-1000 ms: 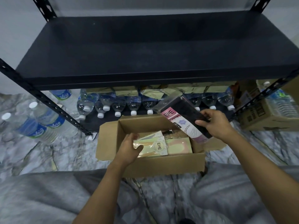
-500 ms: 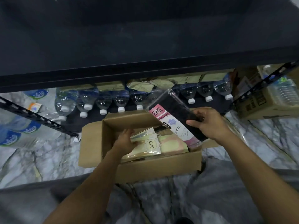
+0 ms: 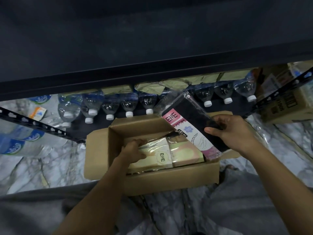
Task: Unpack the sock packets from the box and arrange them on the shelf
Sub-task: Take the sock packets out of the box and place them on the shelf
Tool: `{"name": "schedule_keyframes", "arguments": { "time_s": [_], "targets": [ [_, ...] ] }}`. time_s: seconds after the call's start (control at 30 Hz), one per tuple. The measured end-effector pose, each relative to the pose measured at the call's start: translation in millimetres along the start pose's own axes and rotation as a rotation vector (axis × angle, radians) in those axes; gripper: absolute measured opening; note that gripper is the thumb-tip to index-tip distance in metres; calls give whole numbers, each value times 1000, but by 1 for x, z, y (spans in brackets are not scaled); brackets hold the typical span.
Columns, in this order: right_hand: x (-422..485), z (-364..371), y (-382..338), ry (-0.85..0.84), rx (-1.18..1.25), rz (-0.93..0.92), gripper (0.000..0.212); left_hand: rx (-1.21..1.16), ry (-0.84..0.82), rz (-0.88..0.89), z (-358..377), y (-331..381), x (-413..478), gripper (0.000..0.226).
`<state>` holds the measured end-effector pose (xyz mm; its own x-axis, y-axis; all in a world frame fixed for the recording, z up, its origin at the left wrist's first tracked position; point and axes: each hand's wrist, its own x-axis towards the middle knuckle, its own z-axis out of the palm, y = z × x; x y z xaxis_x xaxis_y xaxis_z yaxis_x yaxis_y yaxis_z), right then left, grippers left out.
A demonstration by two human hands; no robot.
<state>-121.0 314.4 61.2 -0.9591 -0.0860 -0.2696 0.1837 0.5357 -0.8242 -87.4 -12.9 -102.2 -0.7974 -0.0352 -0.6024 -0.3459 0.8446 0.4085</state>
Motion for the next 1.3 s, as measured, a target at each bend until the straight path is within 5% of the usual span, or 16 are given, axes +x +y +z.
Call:
{"name": "schedule_keyframes", "arguments": {
  "time_s": [0.23,0.93,1.3],
  "targets": [
    [-11,0,-18,36,20,-63,18,-177,21,94,-33,6,-25,21],
    [-116,25,-164,99,630,-175,23,-1351,567,217,-150,15,-291,39],
    [-63,68,-268,107,603,-233,12,-1375,730,235,-280,-10,-289,19]
  ]
}}
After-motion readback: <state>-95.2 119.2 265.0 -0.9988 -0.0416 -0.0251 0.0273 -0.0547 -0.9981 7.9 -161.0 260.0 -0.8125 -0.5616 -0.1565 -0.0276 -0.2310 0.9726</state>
